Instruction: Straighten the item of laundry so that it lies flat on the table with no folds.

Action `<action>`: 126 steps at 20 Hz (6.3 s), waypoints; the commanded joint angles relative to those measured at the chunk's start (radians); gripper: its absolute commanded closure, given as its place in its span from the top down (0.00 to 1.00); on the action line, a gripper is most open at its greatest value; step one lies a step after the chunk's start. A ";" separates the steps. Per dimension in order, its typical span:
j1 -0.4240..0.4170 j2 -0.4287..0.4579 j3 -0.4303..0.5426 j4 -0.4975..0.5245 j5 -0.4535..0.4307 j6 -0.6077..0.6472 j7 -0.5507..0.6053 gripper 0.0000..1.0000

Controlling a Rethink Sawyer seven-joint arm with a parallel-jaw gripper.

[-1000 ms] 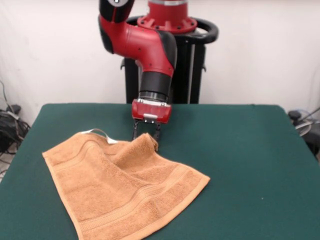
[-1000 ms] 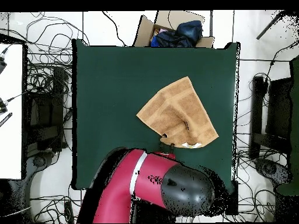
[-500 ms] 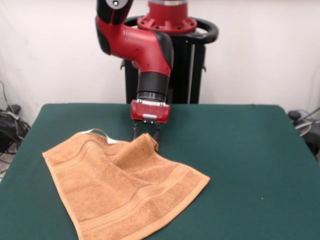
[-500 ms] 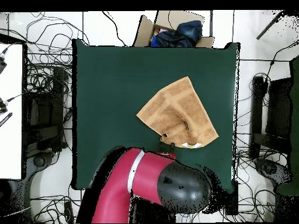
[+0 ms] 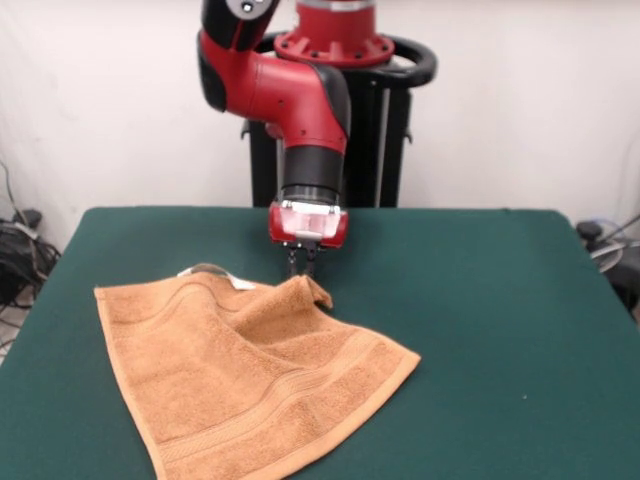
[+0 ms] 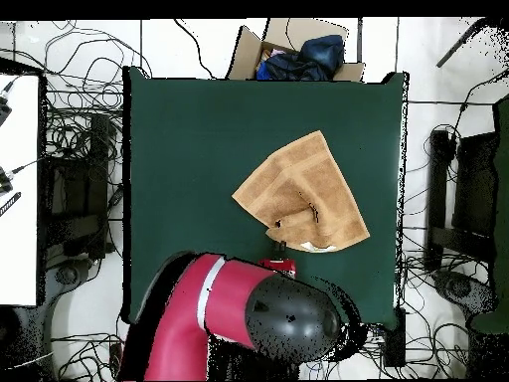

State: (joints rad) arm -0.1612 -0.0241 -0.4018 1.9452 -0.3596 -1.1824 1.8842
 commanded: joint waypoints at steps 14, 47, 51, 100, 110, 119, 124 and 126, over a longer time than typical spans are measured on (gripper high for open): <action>-0.028 -0.075 0.111 -0.209 -0.210 0.753 0.030 0.00; -0.159 -0.437 0.288 -0.012 -0.412 1.090 0.089 0.00; -0.294 -0.500 0.416 0.062 -0.435 1.032 0.112 0.00; -0.426 -0.602 0.571 0.004 -0.420 1.169 0.036 0.00; -0.457 -0.568 0.599 -0.043 -0.434 1.176 0.019 0.00; -0.494 -0.500 0.649 -0.087 -0.443 1.194 0.001 0.00; -0.486 -0.457 0.640 -0.117 -0.452 1.179 0.004 0.00; -0.488 -0.439 0.642 -0.129 -0.456 1.180 0.000 0.00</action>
State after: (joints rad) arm -0.6487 -0.5387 0.1522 1.9257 -0.7776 -0.1009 1.8842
